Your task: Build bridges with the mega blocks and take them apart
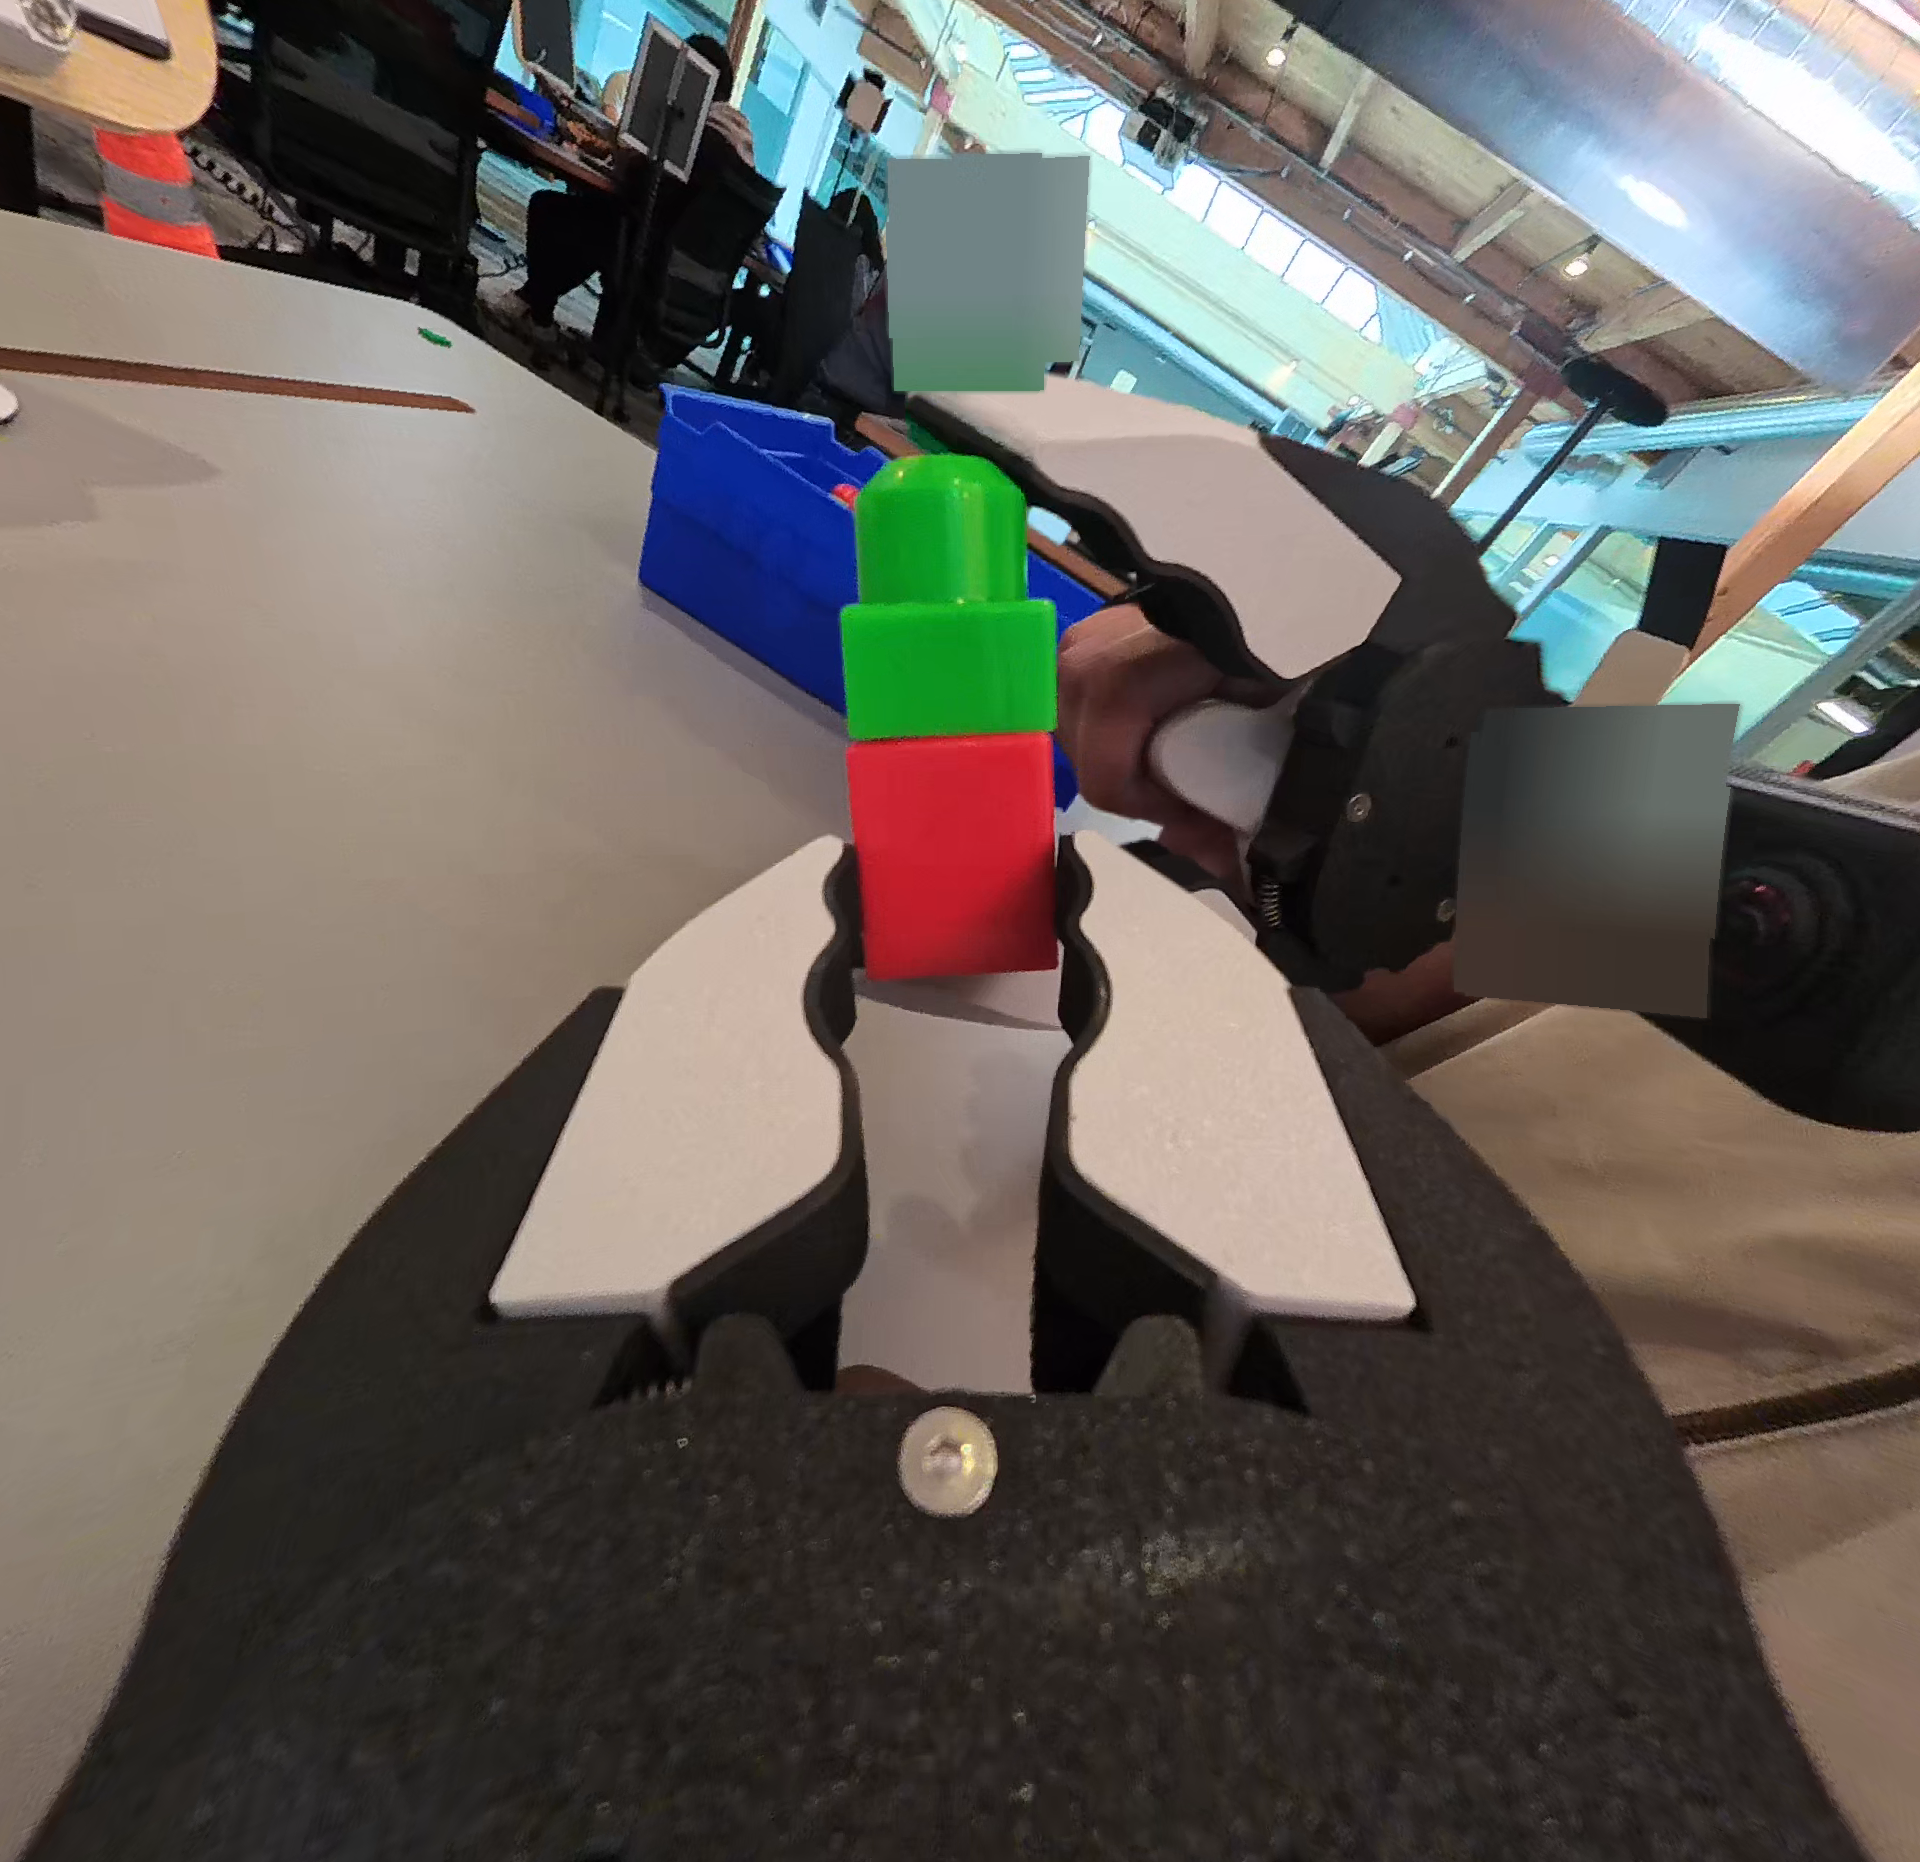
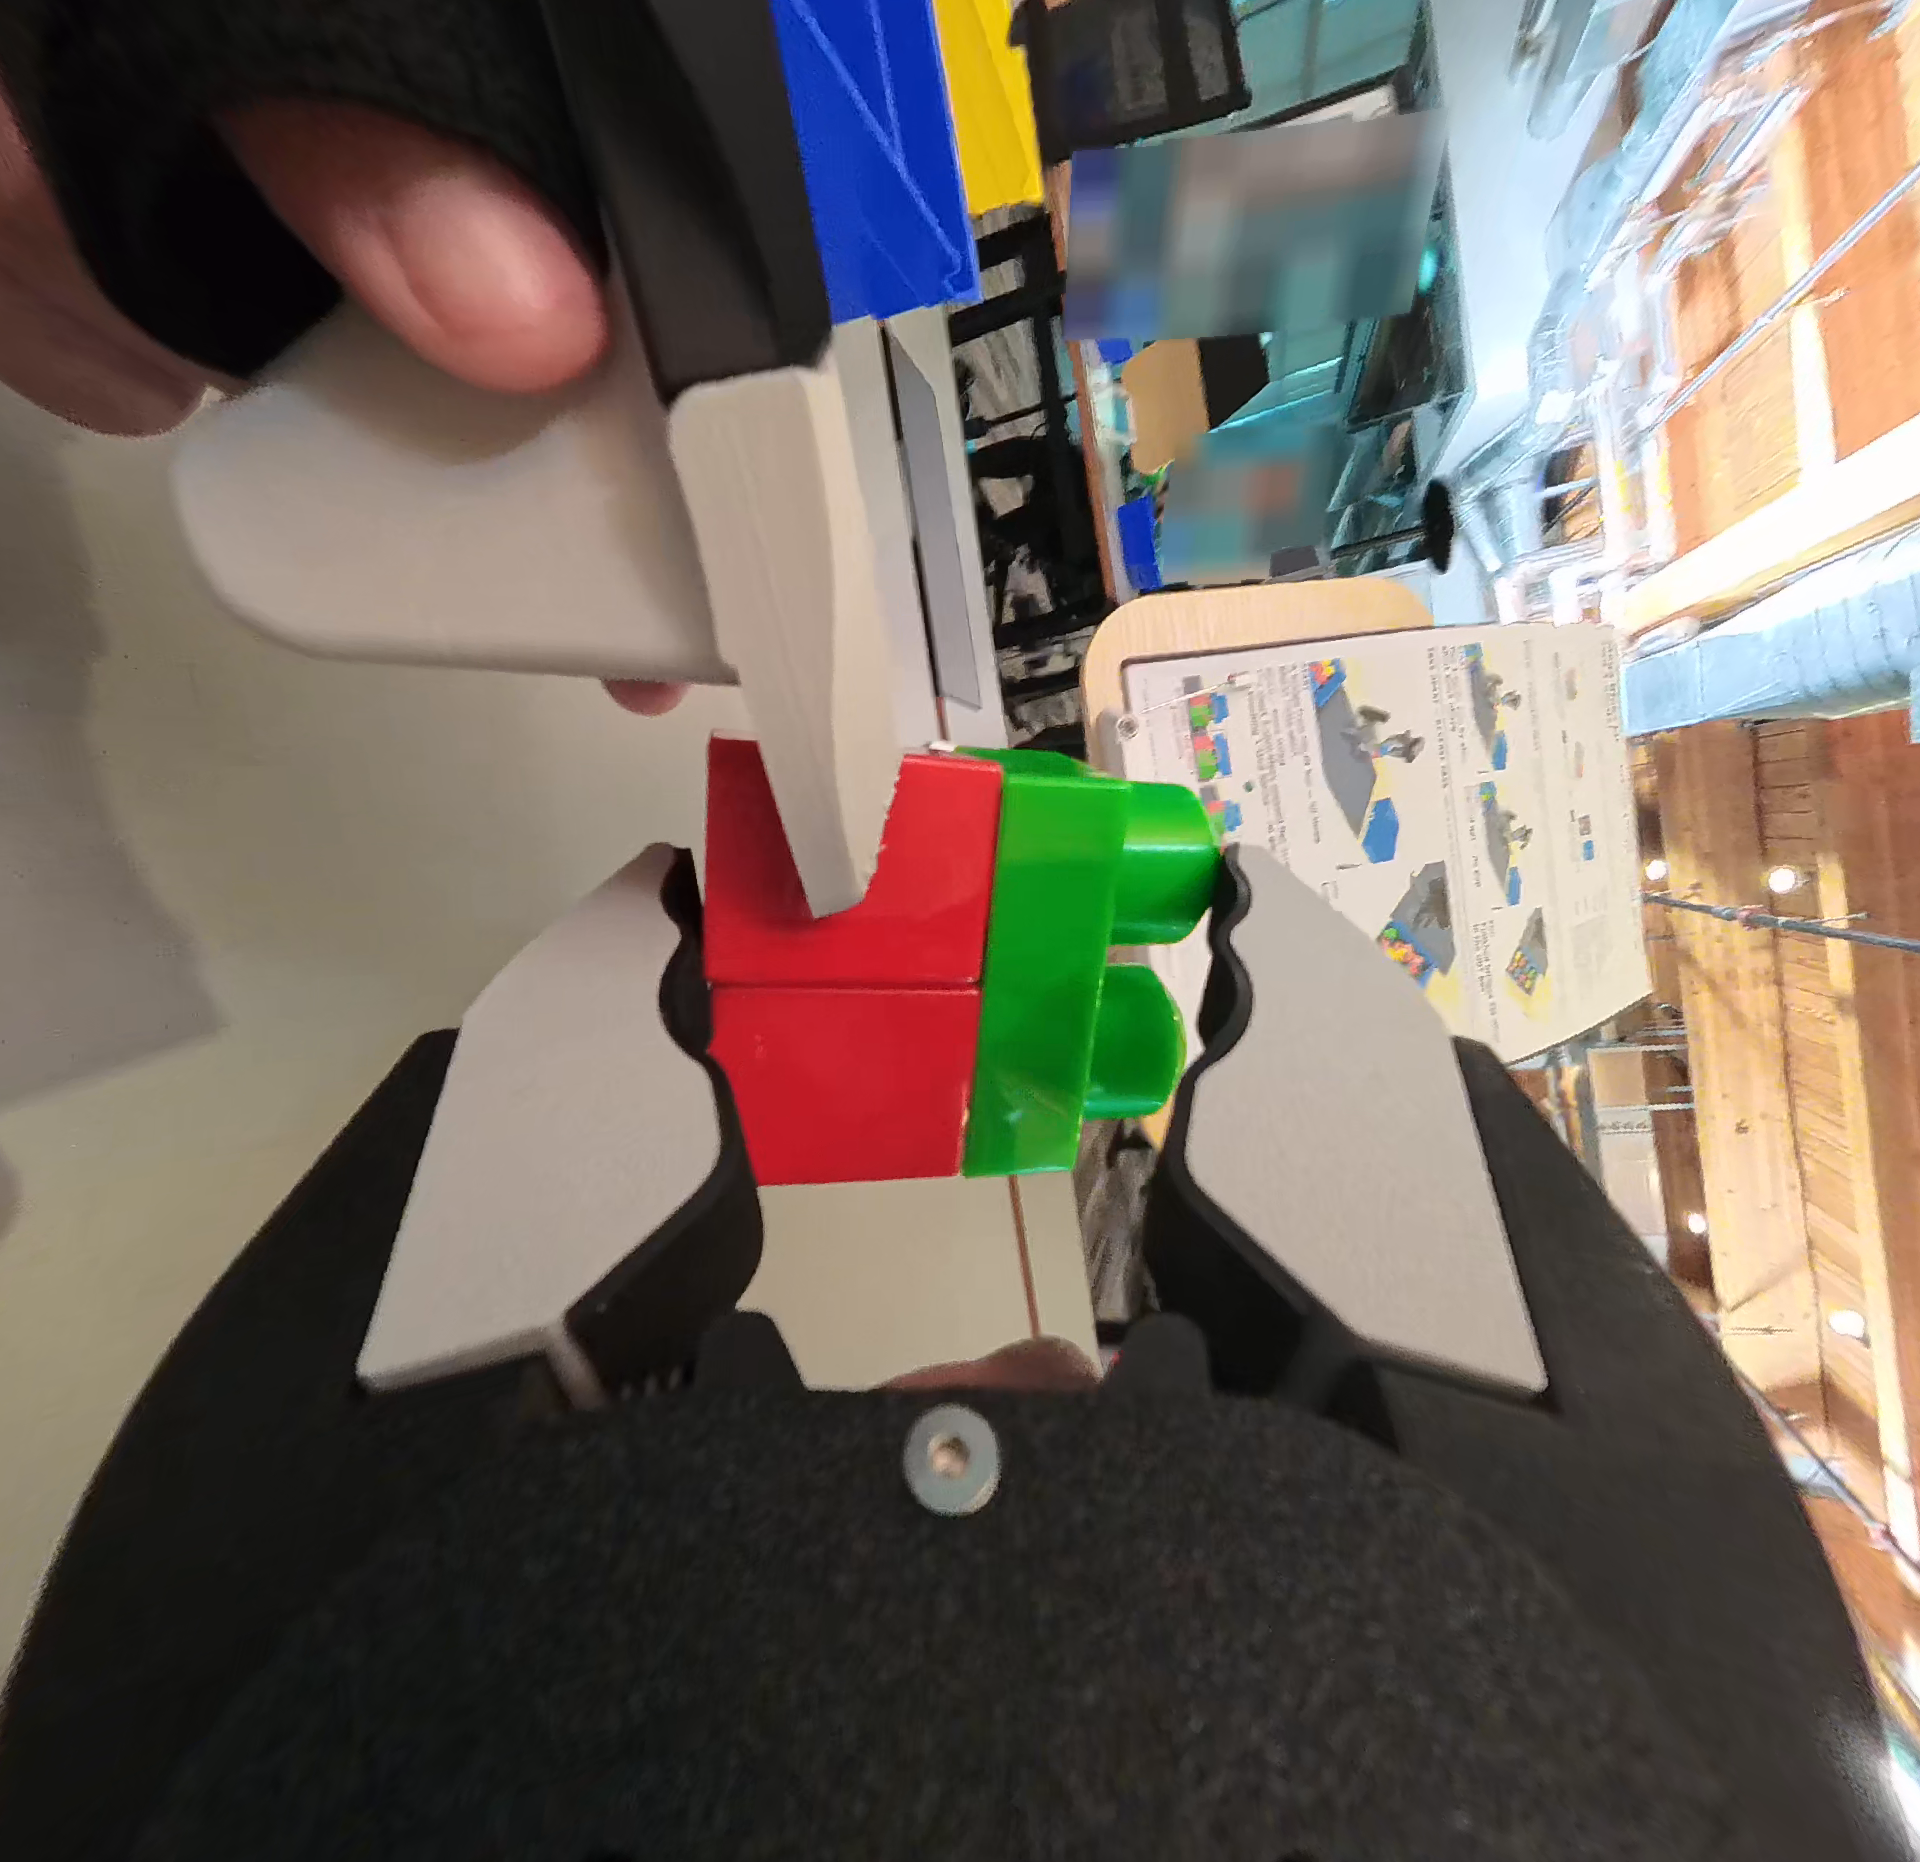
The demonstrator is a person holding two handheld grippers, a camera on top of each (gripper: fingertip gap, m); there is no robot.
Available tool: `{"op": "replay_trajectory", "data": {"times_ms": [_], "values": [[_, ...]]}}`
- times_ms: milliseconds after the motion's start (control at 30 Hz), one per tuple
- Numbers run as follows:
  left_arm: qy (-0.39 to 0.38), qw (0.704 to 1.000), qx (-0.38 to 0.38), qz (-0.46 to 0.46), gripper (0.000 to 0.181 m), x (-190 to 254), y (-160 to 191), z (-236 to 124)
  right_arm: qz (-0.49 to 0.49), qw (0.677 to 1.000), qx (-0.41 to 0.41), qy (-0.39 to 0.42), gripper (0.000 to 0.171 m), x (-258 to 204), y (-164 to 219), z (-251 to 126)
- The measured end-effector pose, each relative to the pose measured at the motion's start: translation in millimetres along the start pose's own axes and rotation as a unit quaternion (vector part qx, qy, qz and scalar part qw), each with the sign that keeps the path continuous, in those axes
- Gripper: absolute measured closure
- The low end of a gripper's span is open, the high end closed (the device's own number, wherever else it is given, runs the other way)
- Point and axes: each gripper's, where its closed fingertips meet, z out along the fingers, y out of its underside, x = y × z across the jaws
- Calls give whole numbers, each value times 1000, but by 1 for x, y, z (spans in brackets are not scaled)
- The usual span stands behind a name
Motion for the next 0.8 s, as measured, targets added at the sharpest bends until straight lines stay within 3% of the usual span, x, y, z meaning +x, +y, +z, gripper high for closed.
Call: {"op": "replay_trajectory", "data": {"times_ms": [300,467,533,567,733,767,800], "values": [[-12,999,-6,45,146,-3,-12,-16,-8,998,63,-11,72,-1,-4,-23],[-39,988,-49,139,146,-6,-11,-38,165,973,86,-135,80,-19,18,-49],[-36,986,-60,151,146,-5,-8,-44,282,931,106,-203,78,-26,23,-60],[-23,987,-59,145,146,-2,-6,-46,349,896,124,-247,83,-30,21,-67],[5,992,-45,121,146,6,0,-46,612,681,249,-315,80,-5,10,-89],[8,992,-43,118,146,8,1,-46,629,659,262,-317,81,-3,11,-90],[13,993,-39,114,146,10,1,-45,632,657,267,-311,84,-5,12,-90]]}}
